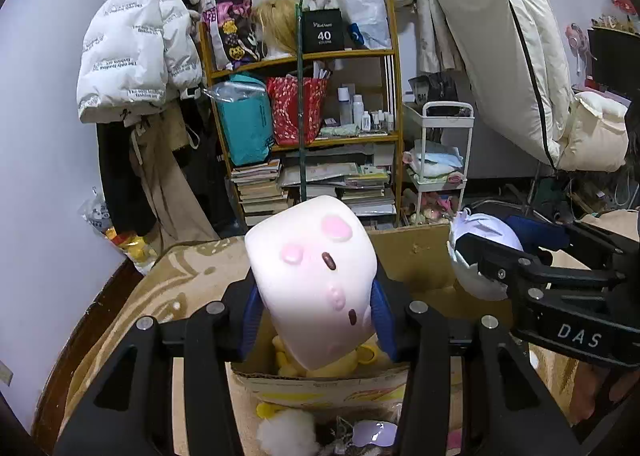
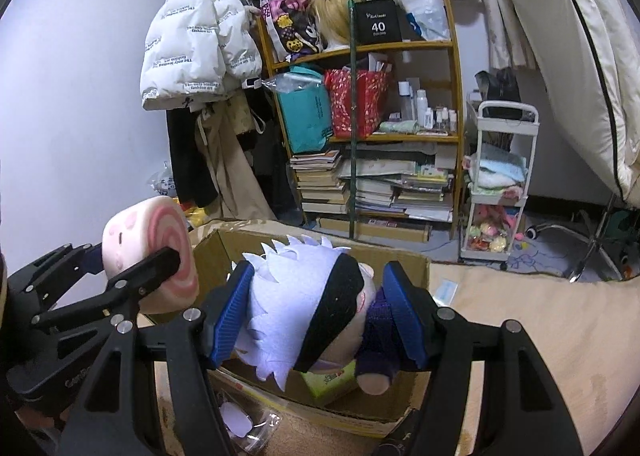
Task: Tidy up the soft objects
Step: 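Lift the pink cube plush with the left tool while the right tool carries the doll over the box, then open the left tool to drop the pink cube in the box while the right tool releases the doll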
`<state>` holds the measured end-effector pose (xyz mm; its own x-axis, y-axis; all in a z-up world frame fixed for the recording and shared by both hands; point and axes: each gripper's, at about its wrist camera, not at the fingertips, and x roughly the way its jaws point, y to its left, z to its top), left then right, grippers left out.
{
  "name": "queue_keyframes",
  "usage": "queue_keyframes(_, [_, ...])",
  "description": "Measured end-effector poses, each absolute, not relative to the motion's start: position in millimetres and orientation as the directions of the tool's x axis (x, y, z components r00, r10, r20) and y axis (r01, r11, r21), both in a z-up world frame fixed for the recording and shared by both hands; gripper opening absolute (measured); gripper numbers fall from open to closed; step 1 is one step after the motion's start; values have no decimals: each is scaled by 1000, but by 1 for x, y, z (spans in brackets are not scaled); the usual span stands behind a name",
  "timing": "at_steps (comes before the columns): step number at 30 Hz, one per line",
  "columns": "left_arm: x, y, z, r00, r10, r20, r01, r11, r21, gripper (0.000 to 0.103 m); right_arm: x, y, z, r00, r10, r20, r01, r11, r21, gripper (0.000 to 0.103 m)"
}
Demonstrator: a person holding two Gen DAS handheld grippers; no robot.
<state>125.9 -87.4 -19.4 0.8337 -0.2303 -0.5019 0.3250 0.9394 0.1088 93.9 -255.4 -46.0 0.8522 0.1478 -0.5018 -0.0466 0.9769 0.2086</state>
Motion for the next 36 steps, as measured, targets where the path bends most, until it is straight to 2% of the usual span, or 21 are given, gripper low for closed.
queue_keyframes(15, [133,-92,-41,813,-227,-536,335,936,111,47,105,-261,-65,825,159,-542,-40,974,225,71])
queue_keyframes(20, [135,-94,-47,803,-218,-554,337,934,122,50,106,-257,-67,821,149,-551,-44,979,200,71])
queue_keyframes(36, [136,-91,-48,801,-213,-559,330,937,116,60,106,-257,-65,824,193,-533,-57,964,261,75])
